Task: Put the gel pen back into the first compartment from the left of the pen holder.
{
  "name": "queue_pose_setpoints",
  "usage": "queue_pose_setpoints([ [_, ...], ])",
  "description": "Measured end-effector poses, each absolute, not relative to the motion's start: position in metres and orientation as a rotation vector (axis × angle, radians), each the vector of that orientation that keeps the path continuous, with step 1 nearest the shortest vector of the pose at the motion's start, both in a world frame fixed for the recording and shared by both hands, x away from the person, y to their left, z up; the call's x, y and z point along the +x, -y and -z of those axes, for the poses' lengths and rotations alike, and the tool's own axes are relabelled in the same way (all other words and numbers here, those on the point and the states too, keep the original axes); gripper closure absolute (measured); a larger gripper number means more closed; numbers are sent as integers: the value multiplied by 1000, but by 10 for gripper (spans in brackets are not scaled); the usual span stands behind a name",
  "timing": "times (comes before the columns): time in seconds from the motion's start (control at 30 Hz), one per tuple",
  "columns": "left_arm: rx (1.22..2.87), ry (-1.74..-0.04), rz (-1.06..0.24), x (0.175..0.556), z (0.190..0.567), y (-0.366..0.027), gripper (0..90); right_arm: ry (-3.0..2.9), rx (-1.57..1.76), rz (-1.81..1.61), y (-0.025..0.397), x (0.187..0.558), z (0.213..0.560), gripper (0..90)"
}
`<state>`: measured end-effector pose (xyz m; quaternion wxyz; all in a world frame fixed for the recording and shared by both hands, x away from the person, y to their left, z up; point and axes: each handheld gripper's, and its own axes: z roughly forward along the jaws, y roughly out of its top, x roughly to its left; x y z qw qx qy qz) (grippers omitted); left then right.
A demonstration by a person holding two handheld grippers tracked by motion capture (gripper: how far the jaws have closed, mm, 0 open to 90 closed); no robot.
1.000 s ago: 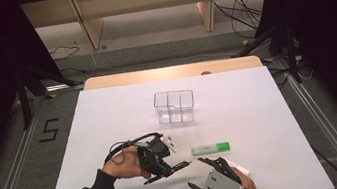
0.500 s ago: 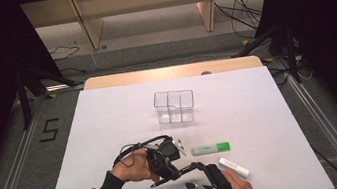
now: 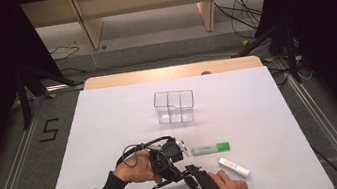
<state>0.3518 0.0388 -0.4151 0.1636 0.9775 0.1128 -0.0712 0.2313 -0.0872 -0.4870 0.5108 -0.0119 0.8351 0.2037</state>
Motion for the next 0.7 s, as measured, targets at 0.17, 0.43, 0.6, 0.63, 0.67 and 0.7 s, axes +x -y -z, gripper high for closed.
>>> queue_pose_setpoints([
  [0.17, 2785, -325, 202, 351, 414, -38, 797, -1964, -103, -404, 82, 230, 493, 624],
  [0.43, 2790, -323, 214, 350, 414, -38, 797, -1944, -149, -349, 79, 230, 496, 685],
  [0.6, 2796, -334, 225, 351, 416, -37, 797, -1936, -185, -332, 78, 230, 499, 701],
  [0.63, 2796, -335, 228, 351, 417, -37, 797, -1932, -185, -334, 78, 230, 499, 713],
  [0.67, 2796, -339, 232, 351, 417, -37, 797, -1925, -195, -337, 78, 230, 500, 723],
  [0.7, 2799, -339, 235, 351, 418, -36, 797, -1923, -204, -332, 78, 231, 500, 733],
])
